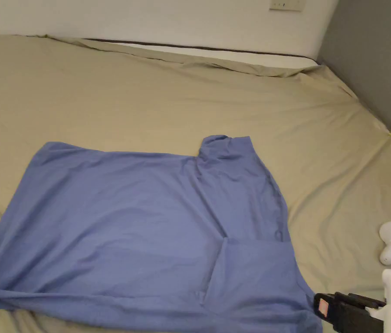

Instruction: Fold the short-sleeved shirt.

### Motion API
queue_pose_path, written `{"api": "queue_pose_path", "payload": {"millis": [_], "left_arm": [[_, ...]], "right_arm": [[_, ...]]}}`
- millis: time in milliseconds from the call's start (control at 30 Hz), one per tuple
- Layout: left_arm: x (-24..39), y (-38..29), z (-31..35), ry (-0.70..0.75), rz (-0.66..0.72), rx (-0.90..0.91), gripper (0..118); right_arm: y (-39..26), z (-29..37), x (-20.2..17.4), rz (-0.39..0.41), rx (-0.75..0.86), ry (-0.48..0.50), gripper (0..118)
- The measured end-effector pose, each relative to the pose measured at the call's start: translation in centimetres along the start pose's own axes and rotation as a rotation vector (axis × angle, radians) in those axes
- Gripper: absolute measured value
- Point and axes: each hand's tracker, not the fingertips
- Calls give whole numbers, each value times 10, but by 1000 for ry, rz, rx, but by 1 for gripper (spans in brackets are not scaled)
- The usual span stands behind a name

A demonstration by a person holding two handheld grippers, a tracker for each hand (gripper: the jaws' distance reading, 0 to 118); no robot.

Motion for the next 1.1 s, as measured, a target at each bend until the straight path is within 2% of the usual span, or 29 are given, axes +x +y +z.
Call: {"api": "queue_pose_path", "payload": {"millis": [33,67,100,167,233,267,333,367,433,467,500,567,600,700,867,1033,1100], "left_arm": [[1,3,5,-14,9,4,7],[2,3,7,-23,11,4,7],[3,2,8,-30,10,4,7],[6,2,7,-30,1,-7,7],[8,-1,6,-10,-3,-16,7],[8,-3,5,-9,-1,-18,7],[4,-3,2,-13,22,-24,7],[3,-4,1,-17,31,-27,7],[-1,-3,-1,-23,53,-34,7],[-2,-3,-1,-25,61,-34,7],[-3,-4,0,-30,73,-32,7],[-7,-2,0,-59,108,-29,7],[-9,-2,1,-77,132,-22,7],[-15,1,3,-155,224,-5,7],[-16,20,2,-241,337,13,7],[-9,78,-20,-257,433,39,7],[-3,103,-37,-235,438,56,7]], "right_arm": [[-2,-9,10,-34,-53,-10,98],[-4,-18,16,-63,-122,-51,98],[-8,-27,23,-95,-158,-55,117],[-12,-40,34,-135,-181,-27,114],[-17,-52,44,-204,-191,-70,112],[-20,-57,45,-227,-194,-71,108],[-23,-70,52,-266,-213,-56,75],[-25,-73,53,-258,-203,-61,60],[-27,-76,49,-253,-206,-109,44],[-24,-71,48,-261,-205,-114,28],[-22,-65,50,-272,-186,-91,7],[-22,-55,47,-344,-133,-2,6],[-20,-52,47,-364,-151,4,6],[-16,-34,40,-386,-61,106,6],[23,-16,34,-498,42,250,6],[83,-43,52,-656,92,325,6],[105,-64,55,-692,92,299,6]]}}
